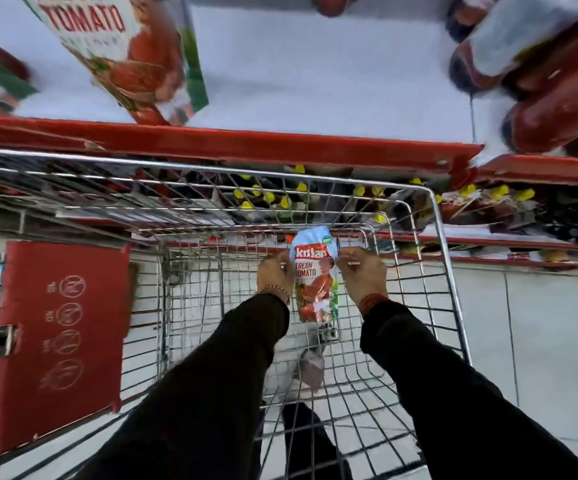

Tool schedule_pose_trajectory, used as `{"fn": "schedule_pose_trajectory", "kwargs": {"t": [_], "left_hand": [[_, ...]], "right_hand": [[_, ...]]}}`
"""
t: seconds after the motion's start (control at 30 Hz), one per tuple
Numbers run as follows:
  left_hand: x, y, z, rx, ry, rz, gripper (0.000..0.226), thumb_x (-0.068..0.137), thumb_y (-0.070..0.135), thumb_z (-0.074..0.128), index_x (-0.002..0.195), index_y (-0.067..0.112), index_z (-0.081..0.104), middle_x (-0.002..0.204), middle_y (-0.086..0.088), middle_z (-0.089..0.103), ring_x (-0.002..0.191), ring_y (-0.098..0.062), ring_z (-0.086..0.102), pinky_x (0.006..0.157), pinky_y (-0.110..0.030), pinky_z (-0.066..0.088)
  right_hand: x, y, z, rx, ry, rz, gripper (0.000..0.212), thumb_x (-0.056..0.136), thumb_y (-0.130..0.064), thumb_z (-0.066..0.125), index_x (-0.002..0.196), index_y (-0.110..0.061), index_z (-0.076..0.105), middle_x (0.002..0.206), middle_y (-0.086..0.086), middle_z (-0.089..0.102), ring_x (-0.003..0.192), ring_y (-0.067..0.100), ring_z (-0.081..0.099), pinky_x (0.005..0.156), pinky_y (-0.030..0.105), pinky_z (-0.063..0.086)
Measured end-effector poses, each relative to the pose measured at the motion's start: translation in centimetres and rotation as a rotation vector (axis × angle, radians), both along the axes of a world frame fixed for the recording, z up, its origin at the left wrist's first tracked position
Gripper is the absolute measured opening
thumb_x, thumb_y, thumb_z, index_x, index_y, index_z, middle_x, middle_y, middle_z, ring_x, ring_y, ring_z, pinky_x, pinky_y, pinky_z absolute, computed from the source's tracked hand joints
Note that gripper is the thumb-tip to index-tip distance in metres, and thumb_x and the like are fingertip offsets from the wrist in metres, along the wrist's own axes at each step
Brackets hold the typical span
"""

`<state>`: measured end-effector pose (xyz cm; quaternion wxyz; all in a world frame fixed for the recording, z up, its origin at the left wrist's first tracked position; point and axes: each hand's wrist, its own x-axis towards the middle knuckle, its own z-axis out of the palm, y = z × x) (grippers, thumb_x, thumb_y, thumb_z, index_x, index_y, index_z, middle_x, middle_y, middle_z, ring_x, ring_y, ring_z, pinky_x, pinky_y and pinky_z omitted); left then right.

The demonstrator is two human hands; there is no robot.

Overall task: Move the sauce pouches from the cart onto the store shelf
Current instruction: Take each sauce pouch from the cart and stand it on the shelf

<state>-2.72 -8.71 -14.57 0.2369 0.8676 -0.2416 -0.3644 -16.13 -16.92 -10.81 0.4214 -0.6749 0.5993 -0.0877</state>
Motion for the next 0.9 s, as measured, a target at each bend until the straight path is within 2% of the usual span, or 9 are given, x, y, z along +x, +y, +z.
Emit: {"fn": "schedule_pose_trajectory", "kwargs": {"t": [0.1,0.27,0.47,0.57,0.67,0.73,0.77,0.83,0.9], "left_hand": [[0.1,-0.3,-1.2,-0.002,0.015,0.04,0.03,0.093,0.013,0.051,0.118,0.006,0.066,0.118,-0.018,0.07,0.11,-0.034,0.065,0.091,-0.036,0.05],[0.1,-0.4,-1.8,-0.057,-0.023,0.042,0.039,0.09,0.011,0.052,0.128,0.01,0.059,0.112,-0.019,0.071,0.103,-0.034,0.065,0.085,-0.035,0.05],[0.7,-0.9,-2.1,-0.003,-0.002,0.027,0.033,0.092,0.01,0.052,0.121,0.017,0.065,0.115,-0.016,0.068,0.099,-0.031,0.066,0.082,-0.029,0.049],[0.8,-1.1,-2.2,0.018,0.027,0.024,0.027,0.093,0.015,0.052,0.116,0.012,0.065,0.112,-0.018,0.068,0.111,-0.031,0.059,0.089,-0.032,0.047],[1.1,-2.0,-2.1,0.055,0.084,0.074,0.024,0.091,0.018,0.052,0.11,0.007,0.06,0.117,-0.019,0.065,0.121,-0.028,0.053,0.102,-0.03,0.037],[1.3,-2.2,-2.1,0.025,0.149,0.122,0.025,0.09,0.014,0.051,0.109,0.002,0.061,0.118,-0.021,0.062,0.112,-0.033,0.057,0.096,-0.035,0.045],[1.3,-2.1,-2.2,-0.009,0.199,0.149,0.027,0.089,0.012,0.05,0.111,0.0,0.061,0.112,-0.022,0.064,0.105,-0.036,0.062,0.09,-0.038,0.049],[1.1,-1.2,-2.2,-0.07,0.363,0.245,0.029,0.089,0.012,0.051,0.115,0.001,0.06,0.101,-0.022,0.069,0.095,-0.037,0.068,0.087,-0.043,0.057],[0.9,-0.1,-2.1,-0.136,0.549,0.43,0.024,0.09,0.01,0.057,0.112,0.003,0.064,0.101,-0.019,0.072,0.09,-0.034,0.071,0.081,-0.045,0.062]], "right_hand": [[0.3,-0.3,-0.9,-0.002,0.005,-0.021,0.02,0.087,-0.01,0.066,0.105,-0.002,0.07,0.103,0.013,0.074,0.083,0.012,0.061,0.06,-0.008,0.034],[0.8,-0.4,-1.7,0.045,0.034,-0.015,0.019,0.087,-0.01,0.065,0.104,-0.002,0.069,0.103,0.01,0.074,0.096,0.022,0.069,0.077,0.018,0.044],[0.7,-1.1,-2.5,0.105,-0.024,-0.103,0.011,0.08,-0.006,0.072,0.091,-0.003,0.07,0.095,0.015,0.075,0.089,0.026,0.07,0.083,0.034,0.057],[0.4,-1.2,-2.9,0.103,-0.031,-0.11,0.011,0.079,-0.005,0.073,0.089,-0.002,0.07,0.093,0.015,0.074,0.085,0.024,0.069,0.083,0.037,0.057],[0.2,-1.4,-3.1,0.12,-0.029,-0.12,0.011,0.082,-0.004,0.069,0.093,-0.001,0.068,0.094,0.012,0.072,0.08,0.016,0.062,0.081,0.027,0.057],[0.1,-1.6,-3.0,0.137,-0.007,-0.132,0.015,0.085,-0.004,0.066,0.099,0.0,0.066,0.091,0.006,0.066,0.079,0.013,0.059,0.061,0.001,0.047],[0.0,-1.6,-3.0,0.15,0.0,-0.141,0.016,0.086,-0.004,0.065,0.102,0.0,0.065,0.091,0.004,0.063,0.076,0.011,0.057,0.049,-0.003,0.04],[-0.2,-1.7,-3.2,0.169,-0.003,-0.156,0.017,0.087,-0.004,0.064,0.103,0.0,0.064,0.091,0.004,0.063,0.067,0.005,0.055,0.041,-0.003,0.035],[-0.1,-1.4,-3.2,0.151,0.012,-0.144,0.017,0.086,-0.005,0.064,0.103,-0.001,0.064,0.092,0.005,0.067,0.069,0.008,0.058,0.044,-0.001,0.038]]}}
